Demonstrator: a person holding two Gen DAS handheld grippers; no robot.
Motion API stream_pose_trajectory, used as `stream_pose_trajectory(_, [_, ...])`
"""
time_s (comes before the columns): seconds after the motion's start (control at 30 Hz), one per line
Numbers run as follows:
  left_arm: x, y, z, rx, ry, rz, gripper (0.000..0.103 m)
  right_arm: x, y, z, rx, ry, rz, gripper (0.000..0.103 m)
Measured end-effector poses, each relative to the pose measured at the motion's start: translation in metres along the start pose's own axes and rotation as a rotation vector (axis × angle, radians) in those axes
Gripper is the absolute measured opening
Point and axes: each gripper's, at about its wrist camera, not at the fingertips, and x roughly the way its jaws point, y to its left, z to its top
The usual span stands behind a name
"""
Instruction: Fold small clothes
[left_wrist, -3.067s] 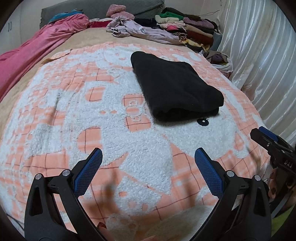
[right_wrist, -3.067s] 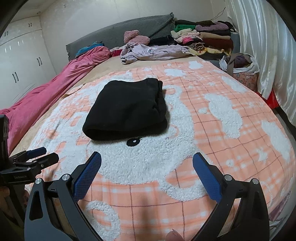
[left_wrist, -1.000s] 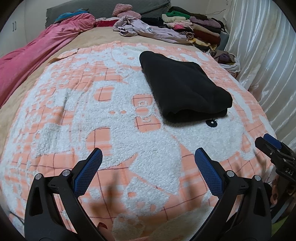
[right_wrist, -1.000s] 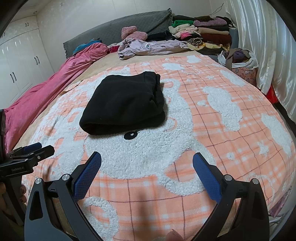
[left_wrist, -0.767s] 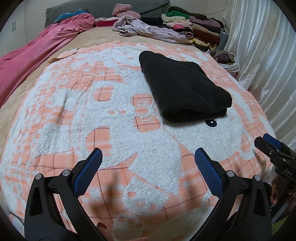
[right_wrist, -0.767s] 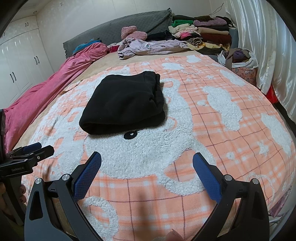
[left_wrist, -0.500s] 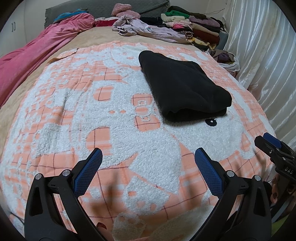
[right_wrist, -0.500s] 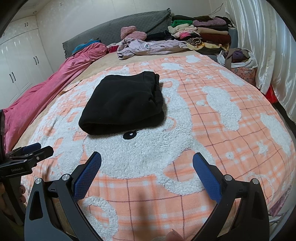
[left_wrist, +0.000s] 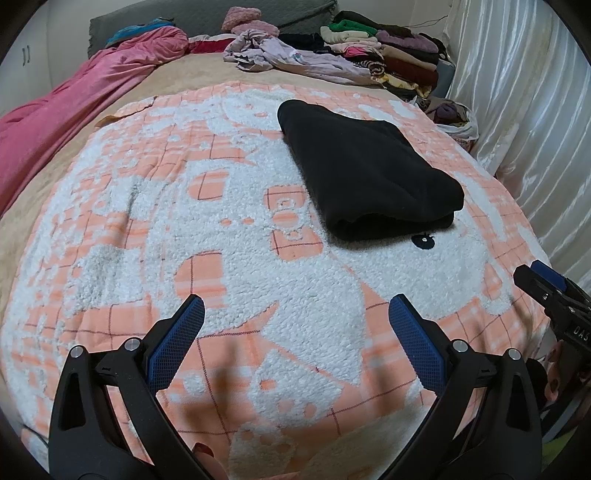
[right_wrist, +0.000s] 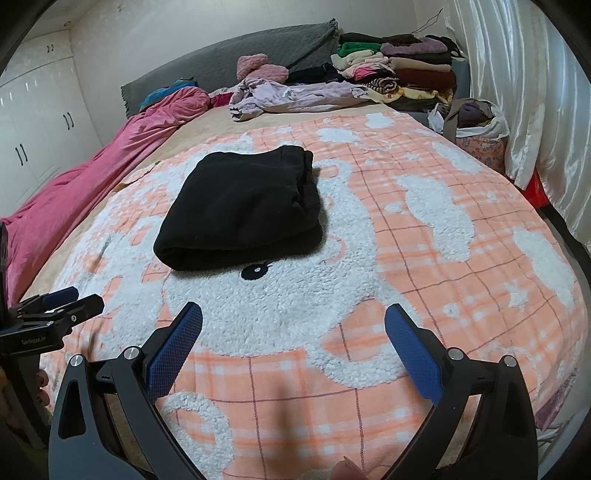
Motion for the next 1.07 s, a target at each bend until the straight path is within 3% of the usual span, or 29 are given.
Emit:
stream_pose_trajectory(0.43, [0.000, 0.006, -0.003, 0.011, 0.020, -0.015, 0.094, -0.007, -0.008, 0.001, 0.036, -0.011, -0.028, 0.099])
stream_pose_trajectory(0.77, [-0.008, 0.023, 0.002, -0.001, -0.008, 0.010, 0.094, -0.030, -0.042, 0.001, 0.122, -0.056, -0.107, 0.099])
stream_pose_trajectory(0.9, [-0.004, 0.065, 0.008, -0.075, 0.004, 0.070, 0.094, -0.057, -0.086, -0.005, 0.245, -0.108, -0.185, 0.099])
stream_pose_trajectory(1.07, [-0.010, 0.160, 0.018, -0.209, -0.012, 0.212, 0.094, -0.115, -0.179, -0.045, 0.484, -0.176, -0.439, 0.099])
